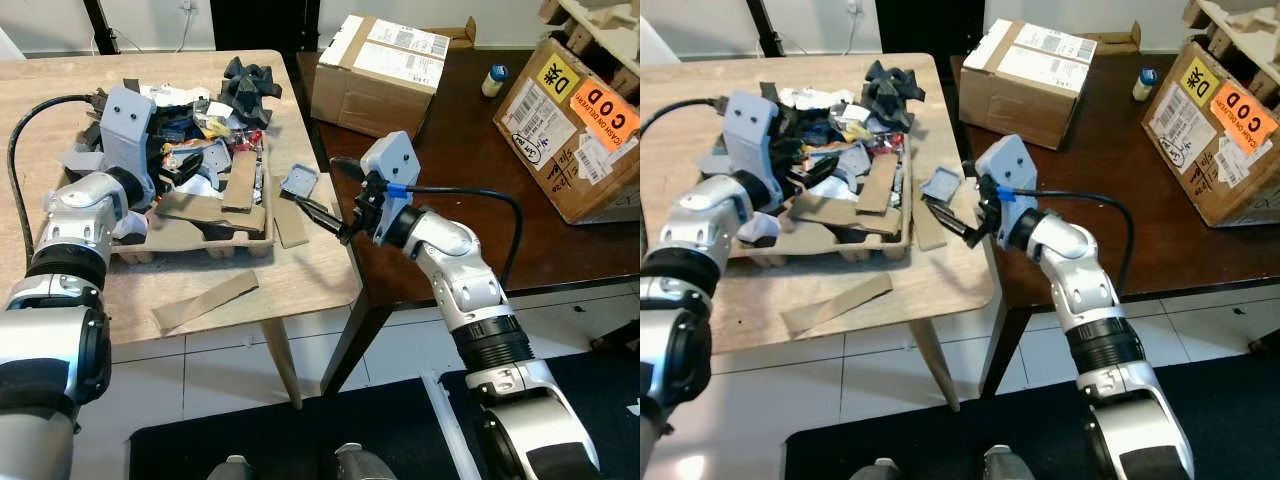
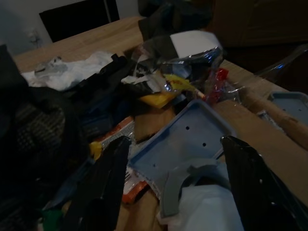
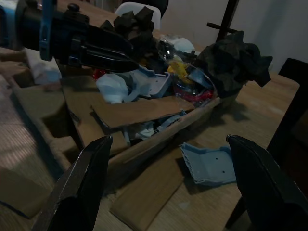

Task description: Picking trash to rubbish bin

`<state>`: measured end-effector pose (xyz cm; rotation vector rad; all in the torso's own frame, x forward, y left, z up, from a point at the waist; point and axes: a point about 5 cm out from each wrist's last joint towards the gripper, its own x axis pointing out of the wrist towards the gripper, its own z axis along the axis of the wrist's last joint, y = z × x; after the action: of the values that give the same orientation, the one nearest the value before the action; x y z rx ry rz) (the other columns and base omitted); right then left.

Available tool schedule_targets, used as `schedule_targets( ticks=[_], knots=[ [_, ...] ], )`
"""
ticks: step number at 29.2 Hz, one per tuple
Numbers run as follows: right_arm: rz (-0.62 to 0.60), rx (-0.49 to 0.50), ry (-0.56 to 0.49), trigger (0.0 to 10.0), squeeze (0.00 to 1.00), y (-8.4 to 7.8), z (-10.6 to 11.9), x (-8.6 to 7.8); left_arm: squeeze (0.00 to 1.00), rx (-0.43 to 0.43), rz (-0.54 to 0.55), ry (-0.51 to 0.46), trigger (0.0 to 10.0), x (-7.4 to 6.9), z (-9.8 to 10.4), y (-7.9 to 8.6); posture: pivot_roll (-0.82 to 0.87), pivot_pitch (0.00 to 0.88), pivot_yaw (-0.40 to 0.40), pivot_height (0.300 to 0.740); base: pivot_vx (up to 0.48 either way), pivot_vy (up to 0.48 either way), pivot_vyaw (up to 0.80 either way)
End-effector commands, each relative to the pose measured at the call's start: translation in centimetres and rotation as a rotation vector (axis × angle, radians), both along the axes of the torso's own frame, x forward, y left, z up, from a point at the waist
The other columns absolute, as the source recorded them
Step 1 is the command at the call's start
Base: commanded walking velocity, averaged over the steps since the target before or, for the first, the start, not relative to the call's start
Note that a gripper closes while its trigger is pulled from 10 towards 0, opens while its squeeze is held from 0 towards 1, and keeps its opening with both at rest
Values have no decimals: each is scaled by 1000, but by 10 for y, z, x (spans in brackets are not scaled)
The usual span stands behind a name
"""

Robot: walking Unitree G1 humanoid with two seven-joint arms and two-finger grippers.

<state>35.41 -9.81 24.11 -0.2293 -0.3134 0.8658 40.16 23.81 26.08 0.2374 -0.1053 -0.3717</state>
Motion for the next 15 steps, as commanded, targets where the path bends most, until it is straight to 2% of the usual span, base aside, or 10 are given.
schedule_targets(
  ticks=[1,9,15],
  knots=[
    [26,7,6,10000,0,4,-2,-4,0,46,-29,27,10000,2,-5,-8,27,212,-47,740,0,0,0],
    [88,-1,2,10000,0,15,-1,-11,0,166,-16,73,10000,4,-13,-14,22,209,-43,740,0,0,0],
    [43,27,5,10000,0,21,1,-8,0,192,-35,79,10000,6,-14,-20,21,209,-43,740,0,0,0]
  ],
)
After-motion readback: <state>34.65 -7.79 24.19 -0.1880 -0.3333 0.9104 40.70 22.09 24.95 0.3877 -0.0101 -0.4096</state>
